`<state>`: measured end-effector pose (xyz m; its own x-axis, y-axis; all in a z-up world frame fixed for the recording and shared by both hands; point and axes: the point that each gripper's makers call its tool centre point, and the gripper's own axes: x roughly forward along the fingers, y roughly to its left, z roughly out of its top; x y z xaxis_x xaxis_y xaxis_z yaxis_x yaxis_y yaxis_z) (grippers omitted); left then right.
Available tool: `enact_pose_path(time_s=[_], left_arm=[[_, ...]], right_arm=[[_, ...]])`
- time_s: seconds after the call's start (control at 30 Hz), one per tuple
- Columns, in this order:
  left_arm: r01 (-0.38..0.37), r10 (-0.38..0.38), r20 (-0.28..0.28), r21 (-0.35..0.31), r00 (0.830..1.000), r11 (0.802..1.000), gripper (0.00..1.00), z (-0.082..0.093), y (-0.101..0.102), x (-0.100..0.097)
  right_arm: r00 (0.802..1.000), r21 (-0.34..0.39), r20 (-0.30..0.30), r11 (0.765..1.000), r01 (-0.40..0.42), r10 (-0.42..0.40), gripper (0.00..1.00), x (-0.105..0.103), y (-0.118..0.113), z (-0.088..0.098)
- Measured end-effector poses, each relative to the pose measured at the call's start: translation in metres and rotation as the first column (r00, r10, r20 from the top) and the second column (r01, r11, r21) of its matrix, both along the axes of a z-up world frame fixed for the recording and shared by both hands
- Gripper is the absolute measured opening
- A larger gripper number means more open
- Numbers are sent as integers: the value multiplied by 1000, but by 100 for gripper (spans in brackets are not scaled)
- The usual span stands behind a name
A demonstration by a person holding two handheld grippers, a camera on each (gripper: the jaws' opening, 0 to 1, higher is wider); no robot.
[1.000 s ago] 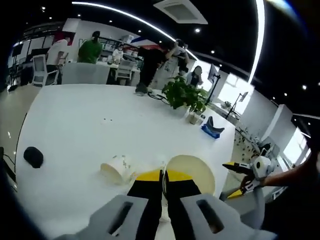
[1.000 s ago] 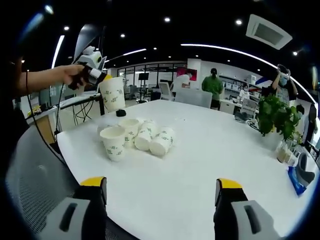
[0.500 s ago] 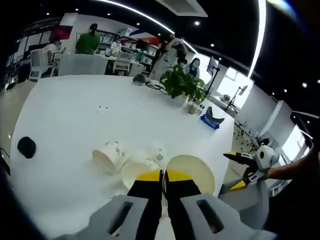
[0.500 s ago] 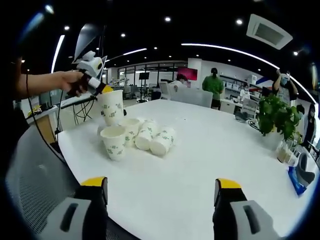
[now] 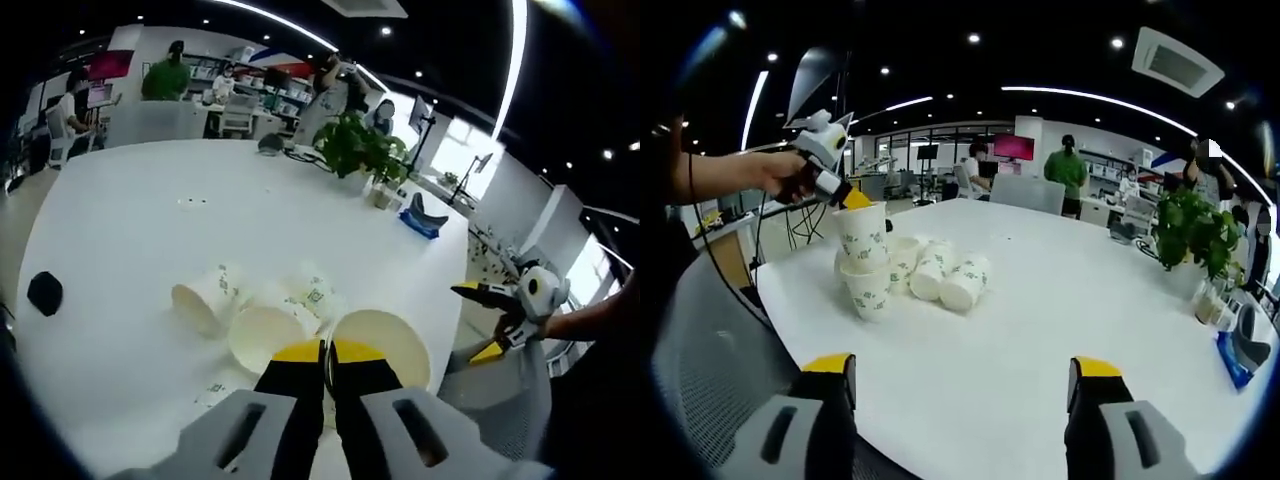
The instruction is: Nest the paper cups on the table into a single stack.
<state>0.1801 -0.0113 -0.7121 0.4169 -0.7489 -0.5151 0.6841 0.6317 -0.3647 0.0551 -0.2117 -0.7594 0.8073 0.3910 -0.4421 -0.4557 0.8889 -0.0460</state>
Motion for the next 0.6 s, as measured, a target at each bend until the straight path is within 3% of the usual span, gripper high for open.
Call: enact_pose_path(time_s=[0.6], left_arm=[[21, -20, -15, 24, 1000, 1000, 0, -23, -9, -8]], right_arm=[[1000, -2, -5, 1000, 3, -3, 87, 0, -1, -1]])
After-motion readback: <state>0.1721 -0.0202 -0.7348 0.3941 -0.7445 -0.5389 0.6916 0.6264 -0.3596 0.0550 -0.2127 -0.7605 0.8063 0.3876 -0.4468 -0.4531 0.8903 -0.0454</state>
